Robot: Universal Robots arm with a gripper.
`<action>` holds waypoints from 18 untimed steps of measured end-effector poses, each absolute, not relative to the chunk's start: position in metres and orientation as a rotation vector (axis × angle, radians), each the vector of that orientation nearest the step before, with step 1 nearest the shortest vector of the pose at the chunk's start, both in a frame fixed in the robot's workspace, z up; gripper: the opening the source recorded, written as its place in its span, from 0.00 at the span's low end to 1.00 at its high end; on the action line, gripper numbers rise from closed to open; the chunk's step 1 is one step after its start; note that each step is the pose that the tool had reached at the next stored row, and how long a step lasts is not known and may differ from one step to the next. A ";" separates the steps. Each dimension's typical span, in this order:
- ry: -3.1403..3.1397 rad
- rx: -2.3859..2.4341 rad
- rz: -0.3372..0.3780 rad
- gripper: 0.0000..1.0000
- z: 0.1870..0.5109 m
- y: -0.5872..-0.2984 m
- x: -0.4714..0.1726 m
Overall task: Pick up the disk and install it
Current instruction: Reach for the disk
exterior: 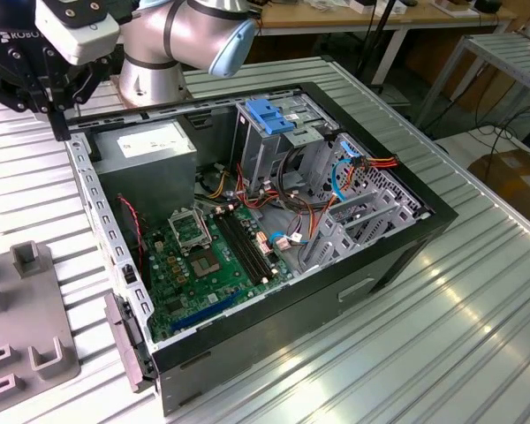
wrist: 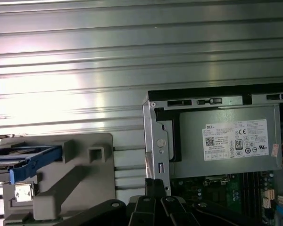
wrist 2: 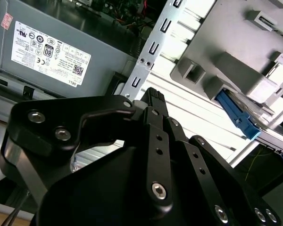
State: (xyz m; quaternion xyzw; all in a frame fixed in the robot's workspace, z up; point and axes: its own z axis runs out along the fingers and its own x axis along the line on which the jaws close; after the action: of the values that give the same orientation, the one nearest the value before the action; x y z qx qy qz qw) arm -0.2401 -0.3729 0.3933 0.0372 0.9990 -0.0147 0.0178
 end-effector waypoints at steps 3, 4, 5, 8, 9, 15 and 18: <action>3.103 0.116 -0.046 0.10 0.393 -0.373 -0.243; 3.103 0.116 -0.046 0.10 0.393 -0.373 -0.245; 3.103 0.116 -0.046 0.10 0.393 -0.373 -0.247; 3.103 0.116 -0.046 0.10 0.393 -0.373 -0.252; 3.103 0.116 -0.046 0.10 0.393 -0.373 -0.254; 3.103 0.116 -0.046 0.10 0.393 -0.373 -0.264; 3.103 0.116 -0.046 0.10 0.393 -0.372 -0.271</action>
State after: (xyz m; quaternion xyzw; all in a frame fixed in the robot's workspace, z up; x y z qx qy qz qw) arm -0.2706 -0.3725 0.3933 0.0373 0.9990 -0.0147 0.0179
